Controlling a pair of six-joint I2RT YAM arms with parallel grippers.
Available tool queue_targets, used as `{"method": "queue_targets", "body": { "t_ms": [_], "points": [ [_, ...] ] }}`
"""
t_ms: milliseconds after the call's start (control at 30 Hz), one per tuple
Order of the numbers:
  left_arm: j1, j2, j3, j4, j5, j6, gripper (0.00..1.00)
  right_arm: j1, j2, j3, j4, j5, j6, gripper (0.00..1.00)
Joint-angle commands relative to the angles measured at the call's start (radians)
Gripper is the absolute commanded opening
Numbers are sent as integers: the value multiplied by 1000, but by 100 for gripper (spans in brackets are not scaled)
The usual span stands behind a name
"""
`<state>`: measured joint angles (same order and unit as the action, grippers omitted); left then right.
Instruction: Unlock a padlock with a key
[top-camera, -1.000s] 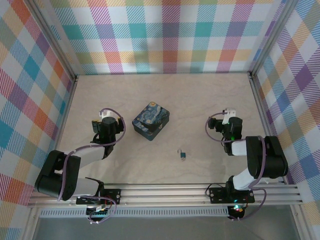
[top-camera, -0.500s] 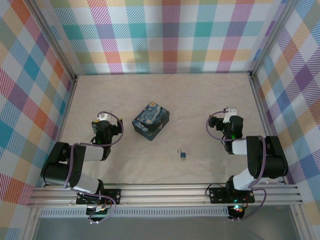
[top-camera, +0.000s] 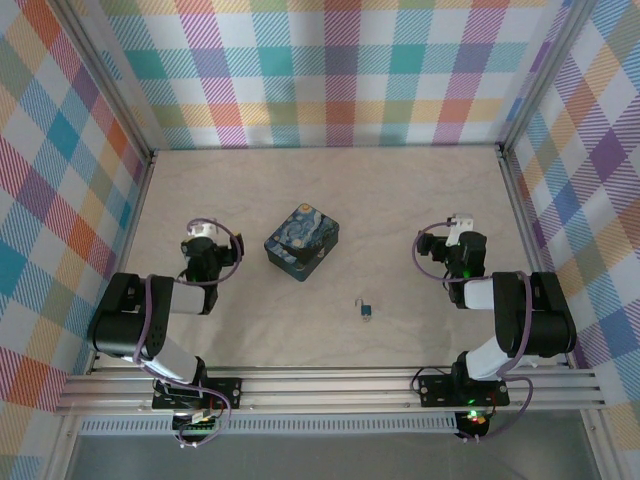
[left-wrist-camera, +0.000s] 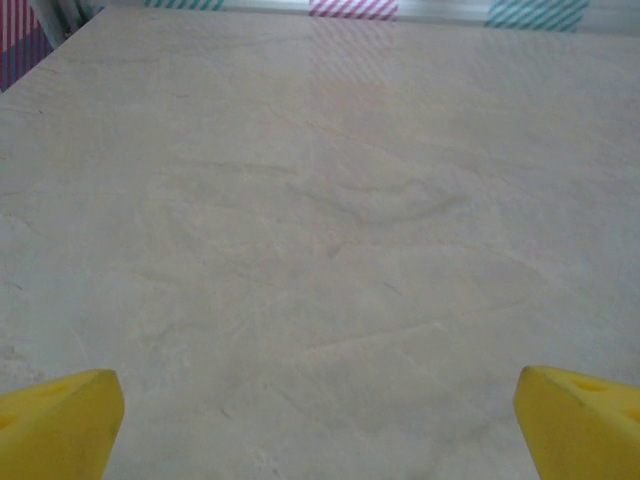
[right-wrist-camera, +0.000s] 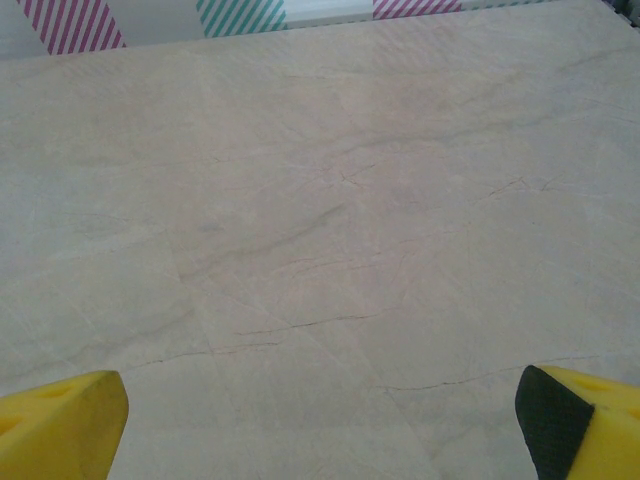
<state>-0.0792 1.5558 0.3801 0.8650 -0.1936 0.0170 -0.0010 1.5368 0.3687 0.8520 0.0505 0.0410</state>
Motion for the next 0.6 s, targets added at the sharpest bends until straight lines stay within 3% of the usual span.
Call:
{"method": "queue_targets", "body": {
  "t_ms": [0, 567],
  "points": [
    [13, 7, 23, -29, 30, -21, 100, -5, -5, 16, 22, -18, 9, 100],
    [3, 7, 32, -41, 23, -11, 100, 8, -1, 30, 1, -3, -9, 100]
  ]
}}
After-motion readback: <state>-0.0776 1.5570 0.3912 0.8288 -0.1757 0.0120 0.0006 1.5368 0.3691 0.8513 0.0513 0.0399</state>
